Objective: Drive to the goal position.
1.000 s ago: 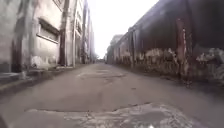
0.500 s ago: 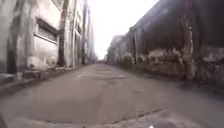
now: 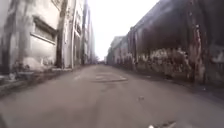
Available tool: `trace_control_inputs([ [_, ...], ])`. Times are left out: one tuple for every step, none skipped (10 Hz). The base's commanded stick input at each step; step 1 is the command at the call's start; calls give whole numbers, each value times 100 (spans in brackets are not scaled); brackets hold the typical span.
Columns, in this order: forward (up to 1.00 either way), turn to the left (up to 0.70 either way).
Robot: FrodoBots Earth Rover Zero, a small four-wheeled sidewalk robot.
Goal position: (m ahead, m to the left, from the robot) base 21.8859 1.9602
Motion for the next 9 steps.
trace_control_inputs([
  [50,0],
  [50,0],
  [50,0],
  [50,0],
  [50,0],
  [50,0],
  [50,0],
  [50,0],
  [50,0],
])
